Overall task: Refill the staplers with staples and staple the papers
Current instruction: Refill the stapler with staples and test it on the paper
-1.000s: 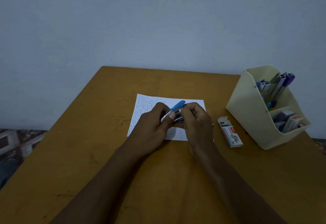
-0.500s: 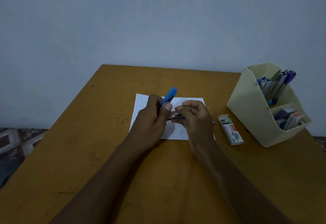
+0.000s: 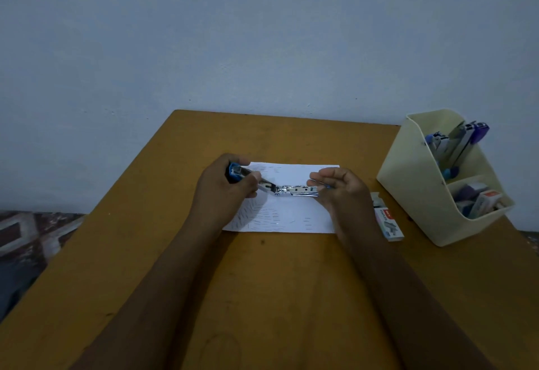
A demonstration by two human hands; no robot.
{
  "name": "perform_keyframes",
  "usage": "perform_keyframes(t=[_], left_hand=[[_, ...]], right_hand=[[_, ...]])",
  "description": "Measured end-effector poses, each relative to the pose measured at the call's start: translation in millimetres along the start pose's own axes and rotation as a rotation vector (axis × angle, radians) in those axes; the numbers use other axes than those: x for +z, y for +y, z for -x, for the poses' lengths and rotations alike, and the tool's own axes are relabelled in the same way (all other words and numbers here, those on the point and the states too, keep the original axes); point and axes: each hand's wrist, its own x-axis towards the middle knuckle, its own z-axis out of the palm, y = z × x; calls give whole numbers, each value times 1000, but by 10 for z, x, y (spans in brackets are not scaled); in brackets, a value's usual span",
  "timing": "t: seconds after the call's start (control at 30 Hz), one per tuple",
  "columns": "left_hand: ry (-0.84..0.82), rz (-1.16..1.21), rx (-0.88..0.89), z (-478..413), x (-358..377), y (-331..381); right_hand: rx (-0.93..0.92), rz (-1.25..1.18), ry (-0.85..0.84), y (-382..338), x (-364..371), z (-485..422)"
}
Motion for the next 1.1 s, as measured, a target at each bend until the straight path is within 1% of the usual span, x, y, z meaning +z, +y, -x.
perform_keyframes(t=[0.07, 0.2, 0.3, 0.37, 0.5, 0.63, 0.7, 0.73, 0.8, 0.87, 0.9, 0.97, 1.1], left_hand=[[-5, -63, 9, 2, -19, -26], [-12, -313, 109, 21, -41, -52], [-14, -401, 134, 17, -62, -55], [-23, -447, 147, 6, -71, -69], [-87, -528, 172, 2, -81, -103], [-195, -589, 214, 20, -97, -103], [-205, -615, 259, 20, -101, -95], [-197, -614, 278, 24, -103, -85], [-191, -600, 298, 38, -106, -51], [-217, -587, 312, 62, -97, -29], [-238, -584, 319, 75, -88, -26], [-284, -590, 343, 100, -51, -21], [-354, -623, 396, 155, 55, 0]], right_hand=[[-50, 52, -2, -6, -18, 1], [-257, 389, -50, 43, -68, 12], [-365, 594, -131, 86, -81, 7], [-428, 693, -150, 98, -90, 9], [-466, 831, -134, 93, -127, 10], [-401, 907, -126, 97, -134, -3], [-397, 857, -105, 75, -129, 1], [-394, 795, -86, 51, -126, 8], [-330, 564, -47, -19, -128, 20], [-201, 264, -35, -92, -124, 40], [-149, 157, -35, -109, -121, 46], [-102, 77, -29, -115, -117, 47], [-90, -8, -22, -116, -103, 60]])
